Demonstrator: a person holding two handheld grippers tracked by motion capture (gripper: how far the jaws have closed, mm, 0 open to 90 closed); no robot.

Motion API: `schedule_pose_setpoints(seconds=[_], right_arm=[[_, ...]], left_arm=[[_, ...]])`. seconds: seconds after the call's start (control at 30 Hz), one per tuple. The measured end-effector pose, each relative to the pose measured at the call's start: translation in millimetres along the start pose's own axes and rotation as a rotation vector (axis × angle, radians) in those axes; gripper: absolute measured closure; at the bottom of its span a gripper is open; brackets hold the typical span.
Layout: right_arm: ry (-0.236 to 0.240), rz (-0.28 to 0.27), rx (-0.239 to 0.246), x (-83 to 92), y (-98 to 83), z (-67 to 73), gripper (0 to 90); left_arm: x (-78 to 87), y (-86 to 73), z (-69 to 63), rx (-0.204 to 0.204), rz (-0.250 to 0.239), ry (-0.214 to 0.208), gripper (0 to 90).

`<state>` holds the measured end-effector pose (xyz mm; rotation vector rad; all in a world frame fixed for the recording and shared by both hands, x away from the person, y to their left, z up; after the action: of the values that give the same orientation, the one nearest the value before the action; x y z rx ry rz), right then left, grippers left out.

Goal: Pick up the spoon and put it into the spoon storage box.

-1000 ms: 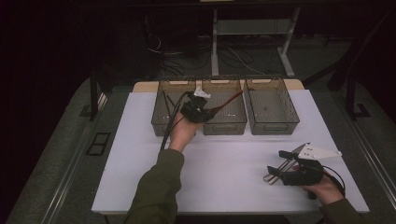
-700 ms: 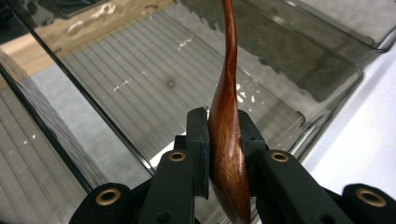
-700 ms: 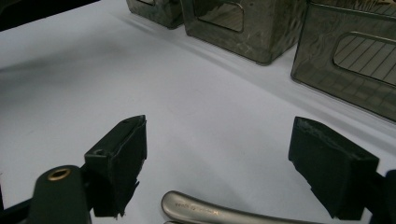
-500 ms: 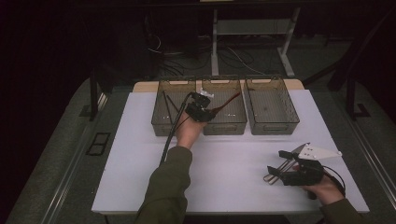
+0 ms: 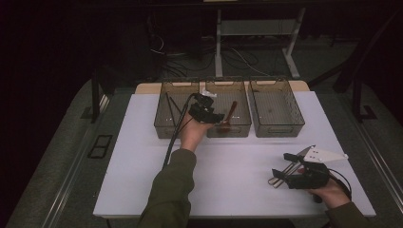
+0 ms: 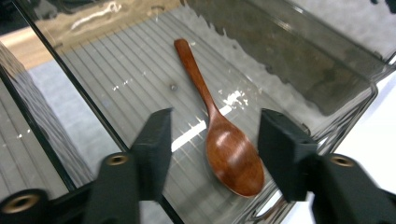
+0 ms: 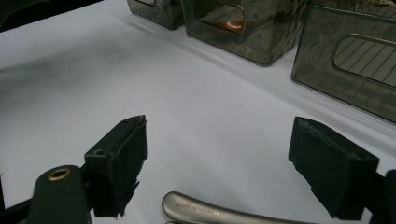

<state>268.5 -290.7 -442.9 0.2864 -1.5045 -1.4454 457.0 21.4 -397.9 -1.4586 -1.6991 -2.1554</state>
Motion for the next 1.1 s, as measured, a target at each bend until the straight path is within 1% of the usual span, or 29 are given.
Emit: schedule_pose_setpoints(seconds=[0.03, 0.07, 0.17, 0.2, 0.3, 0.37, 0.4, 0.47, 0.53, 0.57, 0.63, 0.73, 0.8, 0.83, 0.87, 0.9, 1.1], right_arm=[[0.0, 0.0, 0.0, 0.0, 0.0, 0.0, 19.5], [0.0, -0.001, 0.0, 0.1, 0.0, 0.1, 19.5], [0.0, -0.001, 0.0, 0.1, 0.0, 0.2, 19.5], [0.0, -0.001, 0.0, 0.1, 0.0, 0.2, 19.5], [0.0, -0.001, 0.002, 0.0, 0.0, 0.1, 19.5], [0.001, -0.002, 0.002, 0.0, 0.0, 0.1, 19.5], [0.0, -0.001, 0.002, 0.0, 0.0, 0.1, 19.5], [-0.001, 0.0, 0.001, 0.0, 0.0, 0.0, 19.5], [-0.001, -0.001, 0.0, -0.1, 0.0, 0.0, 19.5], [-0.001, 0.001, 0.001, -0.2, 0.0, 0.0, 19.5], [0.0, 0.002, 0.0, -0.3, -0.1, 0.0, 19.5], [0.0, 0.002, -0.001, -0.3, -0.1, 0.0, 19.5], [-0.001, 0.002, -0.001, -0.3, -0.2, -0.2, 19.5], [-0.001, 0.002, 0.0, -0.3, -0.2, -0.3, 19.5], [-0.002, 0.002, -0.001, -0.3, -0.3, -0.4, 19.5], [-0.002, 0.003, -0.001, -0.3, -0.3, -0.4, 19.5], [-0.004, 0.001, -0.002, -0.2, -0.4, -0.3, 19.5]], left_arm=[[0.4, 0.4, -0.5, -0.004, -0.014, -0.003, 39.7], [1.1, 0.8, -0.6, -0.011, -0.019, -0.001, 36.9], [4.2, 1.8, -0.9, -0.025, -0.032, -0.014, 29.2], [5.7, 2.0, -1.0, -0.043, -0.031, -0.01, 25.9], [9.9, 2.4, -1.9, -0.062, -0.041, -0.019, 17.6], [13.3, 2.6, -3.1, -0.086, -0.048, -0.032, 13.0], [15.1, 2.6, -4.0, -0.089, -0.051, -0.03, 10.8], [18.9, 1.8, -5.0, -0.094, -0.053, -0.042, 4.7], [22.5, -0.3, -5.6, -0.107, -0.047, -0.042, 0.5], [24.3, -1.8, -6.3, -0.108, -0.055, -0.045, 0.0], [27.8, -5.5, -7.1, -0.124, -0.057, -0.053, 0.0], [34.0, -10.8, -10.2, -0.126, -0.068, -0.075, 0.0], [39.5, -14.1, -12.0, -0.139, -0.076, -0.091, 0.0], [42.2, -15.9, -14.0, -0.129, -0.08, -0.103, 0.0], [44.8, -17.8, -15.9, -0.129, -0.084, -0.11, 0.0], [48.2, -19.6, -16.9, -0.146, -0.079, -0.116, 0.0], [65.6, -30.6, -28.7, -0.172, -0.103, -0.147, 0.0]])
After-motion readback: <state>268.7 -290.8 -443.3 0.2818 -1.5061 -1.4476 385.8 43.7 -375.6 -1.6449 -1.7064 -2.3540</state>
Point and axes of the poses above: each handheld gripper's, and its own axes: x roughly backward along the jaws, y roughly out of its top, z roughly to its left, the point moved 2 cm from there along -x, roughly forward along the jaws, and after that the axes turned 5 degrees about y, right-handed, at the moved point
